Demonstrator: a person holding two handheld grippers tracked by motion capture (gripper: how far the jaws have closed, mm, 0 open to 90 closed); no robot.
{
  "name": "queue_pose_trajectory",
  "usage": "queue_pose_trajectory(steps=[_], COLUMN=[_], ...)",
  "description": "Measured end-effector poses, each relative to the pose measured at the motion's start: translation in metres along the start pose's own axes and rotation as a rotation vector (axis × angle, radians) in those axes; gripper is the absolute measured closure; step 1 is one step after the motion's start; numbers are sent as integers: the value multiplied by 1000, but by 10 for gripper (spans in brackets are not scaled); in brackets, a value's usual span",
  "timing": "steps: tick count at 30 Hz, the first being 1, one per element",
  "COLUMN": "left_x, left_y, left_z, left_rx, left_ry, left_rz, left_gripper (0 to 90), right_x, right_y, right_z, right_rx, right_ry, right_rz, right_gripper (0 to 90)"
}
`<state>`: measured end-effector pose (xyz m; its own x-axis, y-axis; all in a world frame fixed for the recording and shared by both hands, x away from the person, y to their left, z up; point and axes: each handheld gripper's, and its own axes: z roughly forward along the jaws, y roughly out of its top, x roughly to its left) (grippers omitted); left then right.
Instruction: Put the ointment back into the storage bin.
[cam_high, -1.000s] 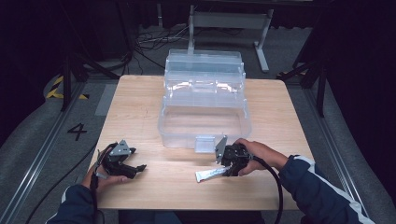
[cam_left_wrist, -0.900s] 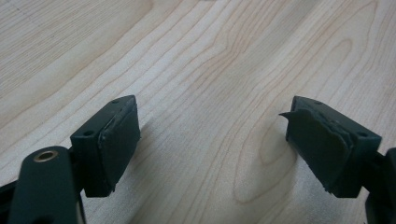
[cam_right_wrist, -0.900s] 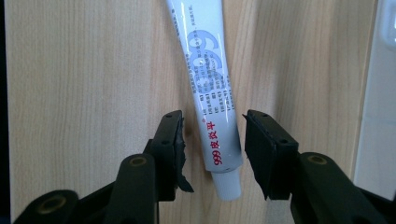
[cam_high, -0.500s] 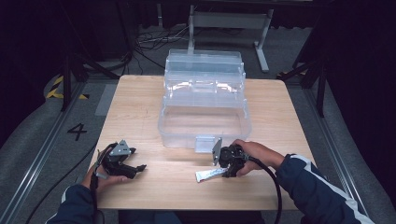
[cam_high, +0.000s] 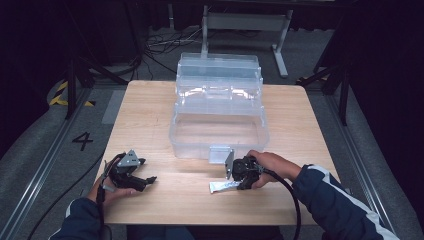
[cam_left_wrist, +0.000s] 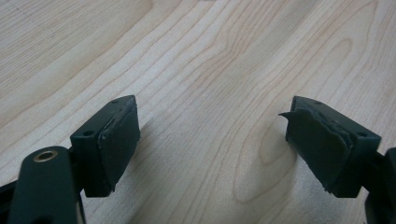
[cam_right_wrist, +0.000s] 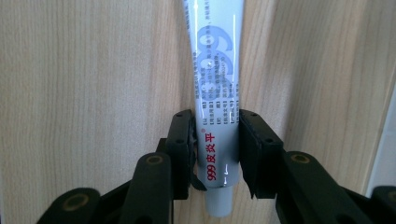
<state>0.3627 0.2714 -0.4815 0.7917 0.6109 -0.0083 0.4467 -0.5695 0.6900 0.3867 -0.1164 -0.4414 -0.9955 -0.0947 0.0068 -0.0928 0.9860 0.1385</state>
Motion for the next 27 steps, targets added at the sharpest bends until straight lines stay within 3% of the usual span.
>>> queue_pose_trajectory(steps=[11,27], left_x=[0,0], left_y=[0,0], left_z=[0,0], left_rx=[1,1], left_ry=[-1,-3], left_rz=[1,0], left_gripper=[180,180], right_x=[0,2], right_y=[1,-4], right_z=[-1,-5], right_rx=[16,-13], right_ry=[4,-2], right_rz=[4,8], right_gripper=[712,714])
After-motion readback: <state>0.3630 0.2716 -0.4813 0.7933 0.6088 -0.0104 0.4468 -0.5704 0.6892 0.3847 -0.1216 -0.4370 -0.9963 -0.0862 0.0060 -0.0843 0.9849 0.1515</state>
